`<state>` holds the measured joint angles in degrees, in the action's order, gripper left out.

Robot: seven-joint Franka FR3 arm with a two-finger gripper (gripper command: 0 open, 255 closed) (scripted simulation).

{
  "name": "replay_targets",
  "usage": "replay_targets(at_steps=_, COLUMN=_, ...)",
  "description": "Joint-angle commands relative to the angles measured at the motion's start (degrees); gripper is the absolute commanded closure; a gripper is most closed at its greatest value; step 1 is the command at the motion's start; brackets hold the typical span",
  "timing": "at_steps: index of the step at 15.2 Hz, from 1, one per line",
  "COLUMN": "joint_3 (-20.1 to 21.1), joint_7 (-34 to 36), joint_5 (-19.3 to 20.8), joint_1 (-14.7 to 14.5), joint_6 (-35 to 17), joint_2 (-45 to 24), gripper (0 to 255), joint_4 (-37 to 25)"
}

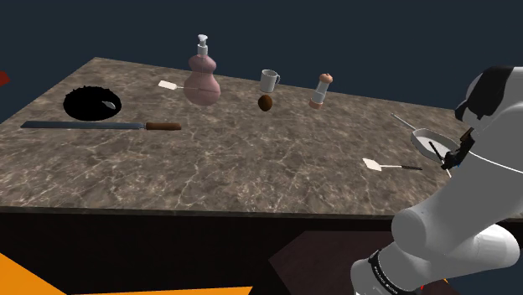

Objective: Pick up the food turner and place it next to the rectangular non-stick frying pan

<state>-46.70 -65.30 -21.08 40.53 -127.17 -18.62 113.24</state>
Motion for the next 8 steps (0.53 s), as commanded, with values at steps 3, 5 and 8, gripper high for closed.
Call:
replay_targets(at_steps=3, joint_3=0.0, joint_7=0.0, joint_5=0.0, joint_1=0.0, joint_6=0.0, joint_2=-0.2, gripper=255, joint_4=0.3)
replay_targets(at_steps=5, joint_3=0.0, joint_7=0.3, joint_5=0.2, joint_1=-0.2, joint_6=0.0, joint_2=-0.1, gripper=0, joint_4=0.3)
replay_targets(at_steps=8, joint_3=0.0, joint_7=0.3, joint_5=0.2, joint_1=-0.2, joint_6=0.1, joint_2=-0.1, gripper=0, joint_4=0.3)
